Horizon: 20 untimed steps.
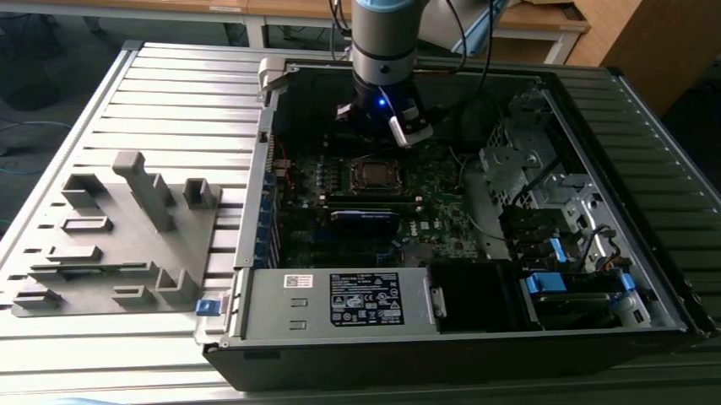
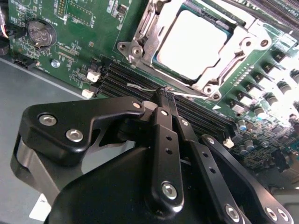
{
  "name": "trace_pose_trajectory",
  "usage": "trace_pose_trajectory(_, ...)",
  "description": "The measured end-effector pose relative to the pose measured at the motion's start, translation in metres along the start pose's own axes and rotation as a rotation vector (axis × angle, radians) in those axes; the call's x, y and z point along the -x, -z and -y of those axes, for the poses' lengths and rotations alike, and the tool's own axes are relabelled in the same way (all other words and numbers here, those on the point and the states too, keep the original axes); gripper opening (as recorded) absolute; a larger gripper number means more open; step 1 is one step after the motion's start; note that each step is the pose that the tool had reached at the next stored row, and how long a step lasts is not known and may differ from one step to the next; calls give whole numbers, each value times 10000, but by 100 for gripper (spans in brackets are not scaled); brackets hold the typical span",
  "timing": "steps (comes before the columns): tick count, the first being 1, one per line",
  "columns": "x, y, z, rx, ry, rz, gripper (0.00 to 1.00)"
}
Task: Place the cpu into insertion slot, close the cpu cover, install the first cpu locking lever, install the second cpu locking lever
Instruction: 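Install the first cpu locking lever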
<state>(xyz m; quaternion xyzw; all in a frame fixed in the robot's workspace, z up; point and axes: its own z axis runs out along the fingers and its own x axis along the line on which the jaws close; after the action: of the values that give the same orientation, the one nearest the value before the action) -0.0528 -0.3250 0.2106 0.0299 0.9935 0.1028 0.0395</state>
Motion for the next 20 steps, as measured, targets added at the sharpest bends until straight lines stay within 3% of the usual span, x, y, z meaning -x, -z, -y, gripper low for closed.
trace_pose_trajectory(6, -1, -11, 2, 11, -20, 22, 11)
trace_pose_trajectory(10, -1, -19, 4, -8, -283, 80, 11)
trace_pose_trajectory(16, -2, -19, 4, -11, -316, 87, 11)
trace_pose_trajectory(20, -2, -27, 6, -23, -506, 137, 11)
